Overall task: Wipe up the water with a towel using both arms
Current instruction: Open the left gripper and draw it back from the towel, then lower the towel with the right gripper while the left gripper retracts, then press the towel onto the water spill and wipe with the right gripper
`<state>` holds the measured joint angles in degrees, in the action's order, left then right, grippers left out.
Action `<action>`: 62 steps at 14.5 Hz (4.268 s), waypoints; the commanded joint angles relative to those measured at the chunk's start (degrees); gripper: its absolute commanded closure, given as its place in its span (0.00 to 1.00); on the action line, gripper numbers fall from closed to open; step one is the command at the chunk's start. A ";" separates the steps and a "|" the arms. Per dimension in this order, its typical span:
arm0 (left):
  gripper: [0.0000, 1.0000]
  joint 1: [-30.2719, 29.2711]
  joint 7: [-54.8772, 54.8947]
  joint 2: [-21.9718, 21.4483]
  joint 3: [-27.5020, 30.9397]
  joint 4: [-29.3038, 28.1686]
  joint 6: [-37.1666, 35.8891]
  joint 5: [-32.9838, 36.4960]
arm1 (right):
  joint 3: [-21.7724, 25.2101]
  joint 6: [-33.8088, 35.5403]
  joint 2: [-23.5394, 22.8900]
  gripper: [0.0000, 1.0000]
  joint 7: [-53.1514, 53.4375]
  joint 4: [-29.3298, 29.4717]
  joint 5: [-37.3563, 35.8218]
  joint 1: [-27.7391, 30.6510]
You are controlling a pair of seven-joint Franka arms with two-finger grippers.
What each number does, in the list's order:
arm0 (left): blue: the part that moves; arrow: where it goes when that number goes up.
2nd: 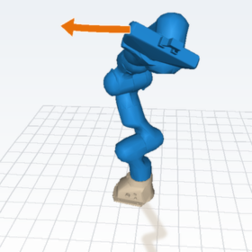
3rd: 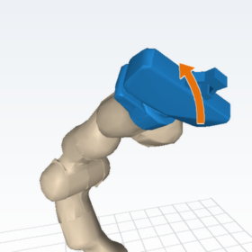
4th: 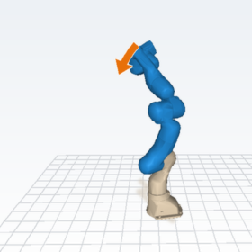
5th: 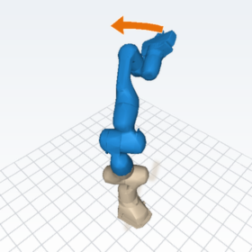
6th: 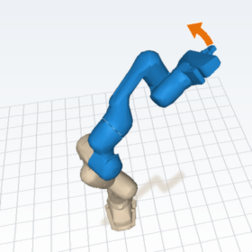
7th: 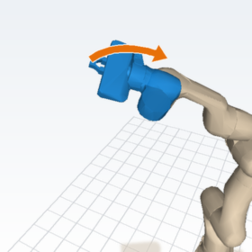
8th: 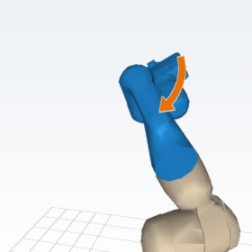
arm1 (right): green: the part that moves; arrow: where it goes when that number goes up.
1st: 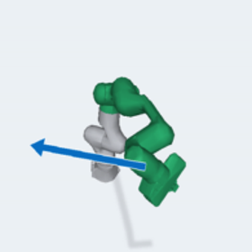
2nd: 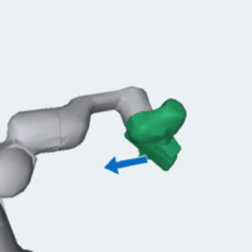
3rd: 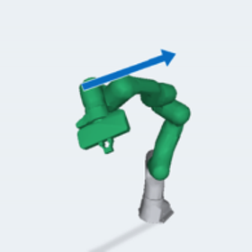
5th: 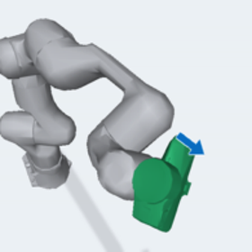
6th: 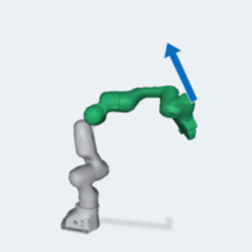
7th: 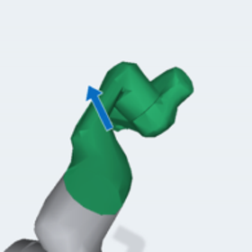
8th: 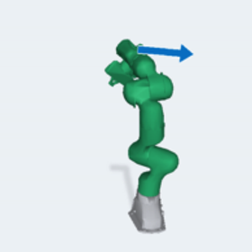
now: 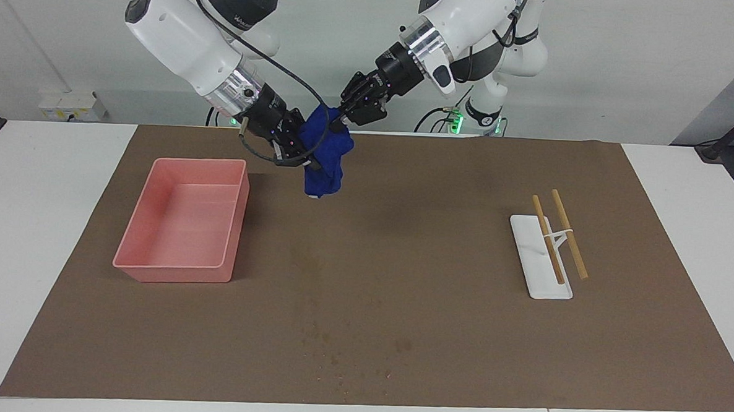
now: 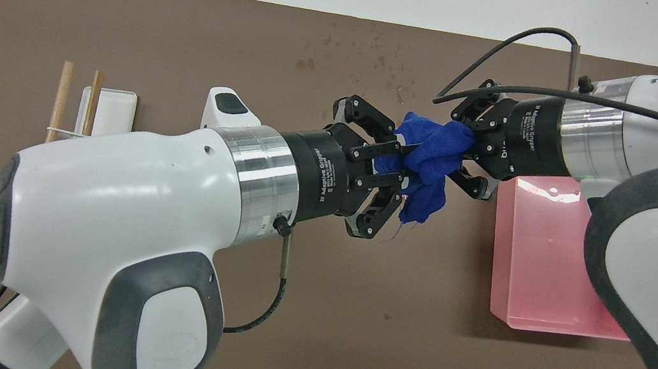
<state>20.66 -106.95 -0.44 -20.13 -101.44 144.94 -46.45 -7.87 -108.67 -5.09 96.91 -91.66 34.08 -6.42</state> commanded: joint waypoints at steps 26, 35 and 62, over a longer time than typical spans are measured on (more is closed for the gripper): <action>0.00 -16.08 102.35 0.79 17.58 13.80 -57.54 42.14 | -0.39 -34.32 -27.86 1.00 -45.66 20.46 -12.63 -0.08; 0.00 -22.86 104.49 -2.11 11.52 12.24 -63.28 43.72 | -0.39 -36.44 -17.78 1.00 -45.40 -2.79 -11.49 -2.37; 0.00 -22.77 104.49 -2.20 11.61 12.14 -63.37 43.72 | 0.14 -44.61 -26.38 0.00 -57.86 -0.80 -21.03 -2.46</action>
<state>-1.18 -2.99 -0.98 -7.88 -87.68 82.00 -3.71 -7.75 -153.18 -33.11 42.84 -92.65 17.96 -9.52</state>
